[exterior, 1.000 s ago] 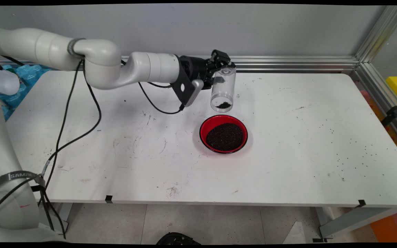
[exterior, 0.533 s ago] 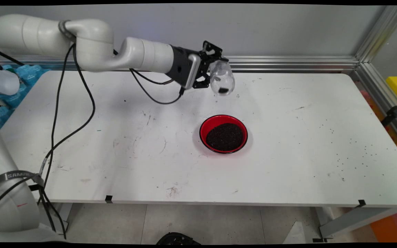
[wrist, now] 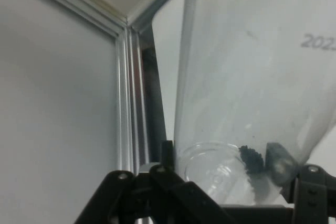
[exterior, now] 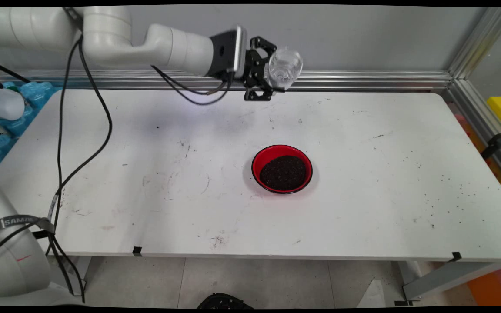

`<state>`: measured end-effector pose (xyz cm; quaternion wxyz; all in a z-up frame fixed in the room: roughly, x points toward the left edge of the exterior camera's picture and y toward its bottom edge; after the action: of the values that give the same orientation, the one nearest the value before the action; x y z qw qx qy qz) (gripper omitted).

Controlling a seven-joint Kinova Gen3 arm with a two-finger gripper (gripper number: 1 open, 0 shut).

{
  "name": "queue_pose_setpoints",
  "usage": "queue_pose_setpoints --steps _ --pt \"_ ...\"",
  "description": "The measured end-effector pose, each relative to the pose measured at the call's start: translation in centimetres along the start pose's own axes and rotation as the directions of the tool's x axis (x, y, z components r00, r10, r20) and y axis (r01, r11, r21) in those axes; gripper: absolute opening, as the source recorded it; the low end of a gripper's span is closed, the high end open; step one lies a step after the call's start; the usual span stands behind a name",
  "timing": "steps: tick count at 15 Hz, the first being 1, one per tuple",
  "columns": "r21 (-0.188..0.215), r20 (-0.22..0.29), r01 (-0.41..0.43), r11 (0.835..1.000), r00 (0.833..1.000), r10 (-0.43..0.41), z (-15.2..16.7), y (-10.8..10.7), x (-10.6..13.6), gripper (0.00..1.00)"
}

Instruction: Pour the black seasoning powder in the red bowl

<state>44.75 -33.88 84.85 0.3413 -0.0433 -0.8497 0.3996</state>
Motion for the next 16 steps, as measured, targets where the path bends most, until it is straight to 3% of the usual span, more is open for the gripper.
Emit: queue_pose_setpoints --steps 3,4,6,12,16 --pt "0.000 -0.014 0.126 0.992 0.992 -0.126 -1.2 -1.0 0.1 0.00" --pt "-0.001 -0.001 0.173 0.985 0.985 -0.173 -1.6 -1.2 -0.3 0.00" --pt "-0.006 0.076 0.258 0.966 0.963 -0.257 -2.4 -1.5 -2.0 0.00" --pt "0.009 0.097 0.494 0.869 0.865 -0.493 -3.7 -2.7 -6.0 0.00" --pt "-0.020 0.096 0.604 0.797 0.794 -0.600 -2.5 -2.9 -8.0 0.00"
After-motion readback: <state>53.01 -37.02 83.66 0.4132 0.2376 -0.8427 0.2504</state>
